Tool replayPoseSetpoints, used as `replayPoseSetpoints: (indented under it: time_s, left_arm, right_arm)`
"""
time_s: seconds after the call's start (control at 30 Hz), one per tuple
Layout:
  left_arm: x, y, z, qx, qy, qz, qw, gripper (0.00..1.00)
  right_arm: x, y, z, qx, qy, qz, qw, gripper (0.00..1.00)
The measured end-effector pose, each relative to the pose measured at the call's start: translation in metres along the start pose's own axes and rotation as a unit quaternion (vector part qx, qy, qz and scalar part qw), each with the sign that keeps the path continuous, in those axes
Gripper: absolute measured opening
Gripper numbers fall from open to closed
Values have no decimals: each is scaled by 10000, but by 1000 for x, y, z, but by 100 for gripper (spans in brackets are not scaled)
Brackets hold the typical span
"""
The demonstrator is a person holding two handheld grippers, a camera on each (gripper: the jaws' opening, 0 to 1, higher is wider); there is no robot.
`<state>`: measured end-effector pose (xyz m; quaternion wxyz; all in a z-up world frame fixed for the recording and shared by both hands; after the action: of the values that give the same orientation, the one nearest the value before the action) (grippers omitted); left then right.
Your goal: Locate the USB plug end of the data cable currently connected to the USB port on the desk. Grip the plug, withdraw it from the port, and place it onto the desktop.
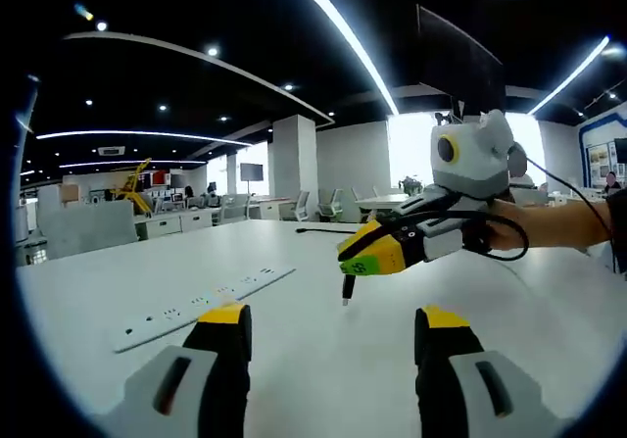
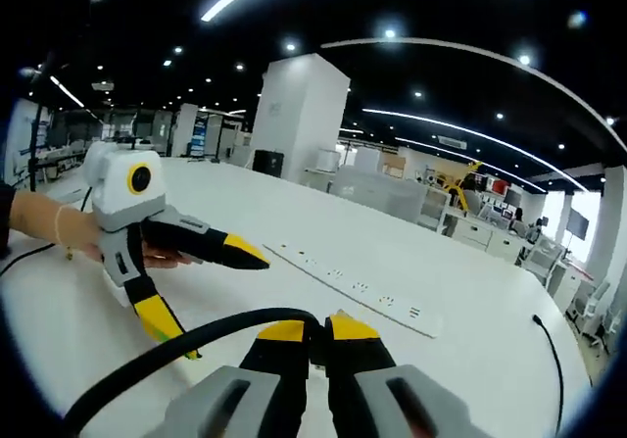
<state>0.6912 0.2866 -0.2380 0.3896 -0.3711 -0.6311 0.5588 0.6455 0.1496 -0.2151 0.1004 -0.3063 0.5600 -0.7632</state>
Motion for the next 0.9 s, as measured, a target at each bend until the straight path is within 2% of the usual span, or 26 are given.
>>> replayPoseSetpoints:
  time_s: [0.3, 0.9]
  left_arm:
    - [11, -1, 7, 42, 73, -13, 10000, 68]
    - [21, 2, 6, 101, -12, -9, 9999, 68]
  right_arm:
    - [-6, 3, -5, 252, -125, -231, 9993, 8]
    - [-12, 2, -20, 865, -310, -574, 9941, 10]
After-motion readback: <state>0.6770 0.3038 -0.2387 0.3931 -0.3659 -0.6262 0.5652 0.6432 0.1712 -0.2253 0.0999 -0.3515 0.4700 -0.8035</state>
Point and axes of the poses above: the point that each gripper's makers call its tool centre point, and the gripper's own axes: x roughly backward along the fingers, z roughly to its right, y roughly out of its underside, the point moved 7 cm from there along x, roughly backward along the fingers, and after that the axes turned 12 degrees about -y, right-handed, at the moved point
